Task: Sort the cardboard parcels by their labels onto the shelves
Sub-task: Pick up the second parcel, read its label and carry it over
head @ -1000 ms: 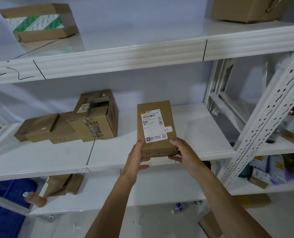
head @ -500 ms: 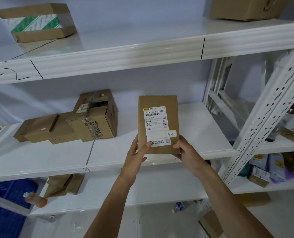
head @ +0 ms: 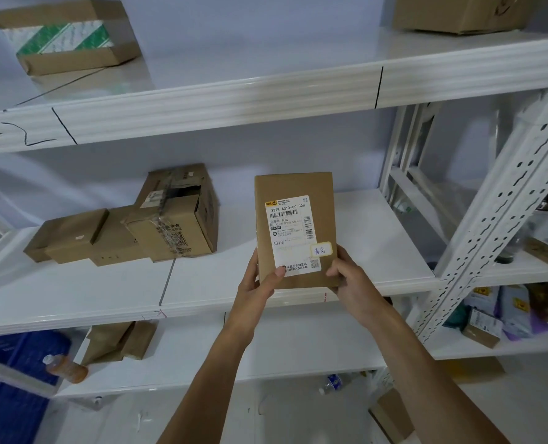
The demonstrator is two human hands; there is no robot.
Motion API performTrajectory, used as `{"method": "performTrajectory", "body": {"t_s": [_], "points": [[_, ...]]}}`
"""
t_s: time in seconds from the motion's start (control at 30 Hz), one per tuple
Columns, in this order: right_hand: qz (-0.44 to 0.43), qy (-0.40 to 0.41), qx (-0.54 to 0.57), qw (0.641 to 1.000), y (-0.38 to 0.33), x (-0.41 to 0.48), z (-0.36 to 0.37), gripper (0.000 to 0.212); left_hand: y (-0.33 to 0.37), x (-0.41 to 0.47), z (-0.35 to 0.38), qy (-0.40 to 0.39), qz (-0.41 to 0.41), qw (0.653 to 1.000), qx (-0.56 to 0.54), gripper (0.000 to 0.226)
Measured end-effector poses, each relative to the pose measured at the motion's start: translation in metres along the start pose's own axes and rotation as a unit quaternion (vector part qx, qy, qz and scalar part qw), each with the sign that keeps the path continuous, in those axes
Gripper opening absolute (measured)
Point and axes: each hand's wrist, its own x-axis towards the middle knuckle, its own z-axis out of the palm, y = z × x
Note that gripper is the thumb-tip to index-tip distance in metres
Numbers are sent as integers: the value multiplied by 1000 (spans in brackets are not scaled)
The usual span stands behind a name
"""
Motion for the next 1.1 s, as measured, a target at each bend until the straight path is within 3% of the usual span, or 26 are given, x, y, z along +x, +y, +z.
{"method": "performTrajectory", "body": {"t_s": [0.3,0.57,0.73,0.9,1.1], "points": [[-10,20,0,1000,-2,-4,10,52,0,-3,0,4,0,1000,-1,82],[6,30,21,999,-3,-12,4,52,-6,-13,0,3,13,1000,12,88],[26,38,95,994,-2,-13,4,29,-10,-25,15,78,48,996,-6,91],[41,18,193,980,2,-12,1,44,-10,-45,40,166,106,980,13,101],[73,-24,313,947,13,-12,-1,51,-14,-58,66,212,143,966,39,116]]}}
